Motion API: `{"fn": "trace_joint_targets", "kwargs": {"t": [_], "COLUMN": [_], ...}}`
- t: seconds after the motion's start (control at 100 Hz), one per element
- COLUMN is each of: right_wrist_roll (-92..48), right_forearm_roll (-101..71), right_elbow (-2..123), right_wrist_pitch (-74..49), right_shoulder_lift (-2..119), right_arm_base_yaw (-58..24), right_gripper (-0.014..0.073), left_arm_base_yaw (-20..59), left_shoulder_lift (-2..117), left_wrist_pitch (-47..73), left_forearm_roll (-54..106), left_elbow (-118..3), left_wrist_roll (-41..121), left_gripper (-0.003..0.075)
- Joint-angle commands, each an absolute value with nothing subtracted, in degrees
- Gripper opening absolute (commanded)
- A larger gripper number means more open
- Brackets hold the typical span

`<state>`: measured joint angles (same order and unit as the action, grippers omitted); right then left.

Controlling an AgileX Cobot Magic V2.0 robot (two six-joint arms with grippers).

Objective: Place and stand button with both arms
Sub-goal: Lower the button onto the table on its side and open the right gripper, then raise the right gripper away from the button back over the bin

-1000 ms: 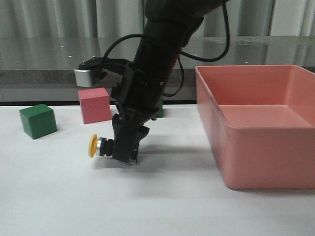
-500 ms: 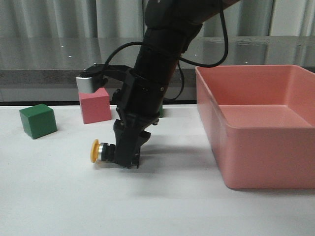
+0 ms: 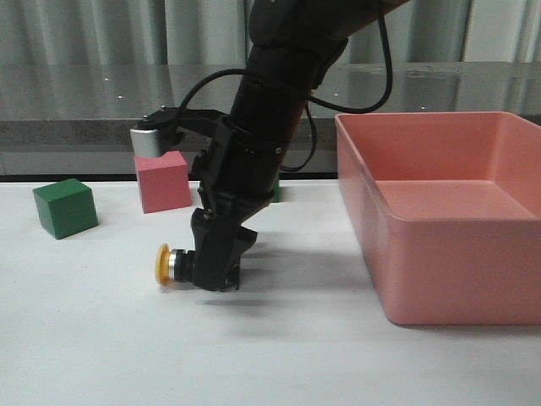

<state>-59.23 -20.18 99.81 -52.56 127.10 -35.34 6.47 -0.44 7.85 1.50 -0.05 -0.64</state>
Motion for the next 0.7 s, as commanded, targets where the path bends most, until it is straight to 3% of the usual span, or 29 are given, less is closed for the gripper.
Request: {"fn": "trace_joint_targets", "kwargs": {"t": [0.0,0.36,0.48,0.69], "right_wrist_roll": [-58.76,-47.9,-40.71,-30.02], "right_forearm_roll": [-21.2,-12.17,-6.87,-5.86], "right_elbow": [102.21,105.59,105.65,105.53], "right_wrist_pitch": [-52.38,-60.14,-63.92,-69.91], "right_shoulder_lift": [121.19,109.2,104.5,97.73], "right_arm_base_yaw": [-35.32,-34.92,-33.29,-26.71], "right_gripper": [0.0575,0.0545,0.0426,0.0145], "left_arm_base_yaw": [6.53,6.53,6.53,6.53], "left_shoulder_lift": [-2.11,-2.11,-2.11,-2.11], "left_wrist_pitch": [2.95,2.95,2.95,2.95], "left_forearm_roll": [1.64,1.64,1.64,1.64], "left_elbow": [1.68,1.68,1.68,1.68], "left_wrist_roll": [-0.82,-0.82,-0.82,-0.82], "left_gripper": [-0.0019,-0.0019,-0.0019,-0.0019]}}
